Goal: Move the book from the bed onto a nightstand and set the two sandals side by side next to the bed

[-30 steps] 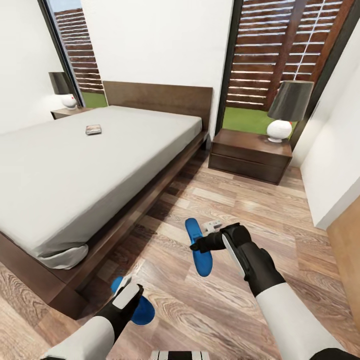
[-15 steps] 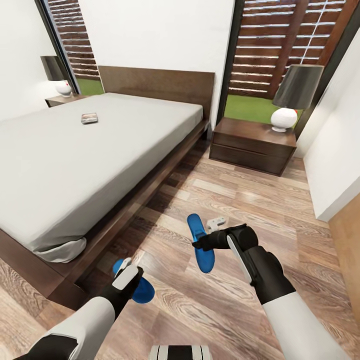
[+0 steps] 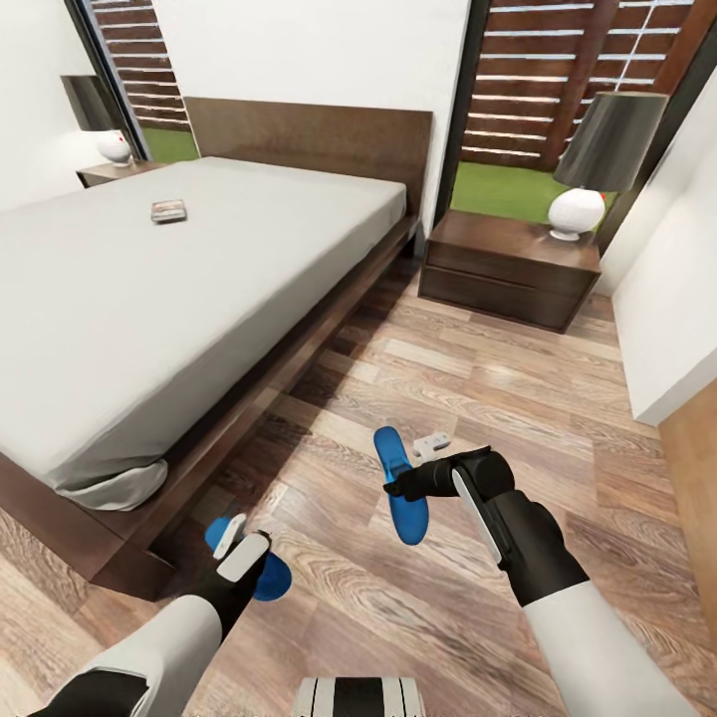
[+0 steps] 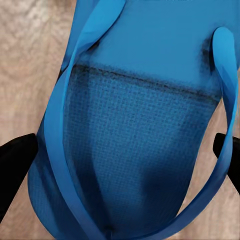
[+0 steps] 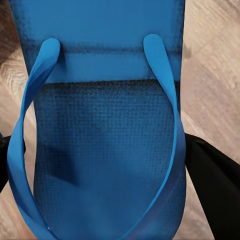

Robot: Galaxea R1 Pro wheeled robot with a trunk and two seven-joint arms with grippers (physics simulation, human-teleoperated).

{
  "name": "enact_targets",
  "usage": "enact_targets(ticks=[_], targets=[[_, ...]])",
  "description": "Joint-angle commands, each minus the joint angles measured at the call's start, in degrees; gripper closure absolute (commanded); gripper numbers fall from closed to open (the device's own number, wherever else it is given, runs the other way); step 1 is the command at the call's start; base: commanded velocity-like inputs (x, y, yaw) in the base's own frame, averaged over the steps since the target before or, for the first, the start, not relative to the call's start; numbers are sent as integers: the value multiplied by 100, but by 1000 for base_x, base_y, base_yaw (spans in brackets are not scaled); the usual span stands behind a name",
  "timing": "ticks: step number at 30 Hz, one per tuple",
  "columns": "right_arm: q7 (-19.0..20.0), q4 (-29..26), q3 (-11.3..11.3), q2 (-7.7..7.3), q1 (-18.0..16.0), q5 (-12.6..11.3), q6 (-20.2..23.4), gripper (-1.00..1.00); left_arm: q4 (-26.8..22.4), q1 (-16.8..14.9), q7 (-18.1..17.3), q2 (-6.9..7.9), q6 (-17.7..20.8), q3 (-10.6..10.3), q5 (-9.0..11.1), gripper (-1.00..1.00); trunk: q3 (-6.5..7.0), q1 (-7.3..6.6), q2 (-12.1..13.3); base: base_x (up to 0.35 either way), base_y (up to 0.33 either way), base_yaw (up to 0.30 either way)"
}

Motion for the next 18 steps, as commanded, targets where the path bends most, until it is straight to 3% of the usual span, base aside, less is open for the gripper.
enact_targets(ticks=[1, 12, 18], targets=[[18, -9, 0, 1, -2, 13, 24, 100, 33, 2, -46, 17, -76, -48, 62, 100, -27, 1, -3, 0, 0, 0], [17, -46, -8, -8, 4, 6, 24, 100, 107, -44, -276, 20, -108, -55, 63, 100, -271, 29, -18, 0, 0, 0], [11, -52, -23, -4, 5, 6, 24, 100, 110, -436, -86, -65, -100, -89, 59, 100, -404, 45, -26, 0, 0, 0]])
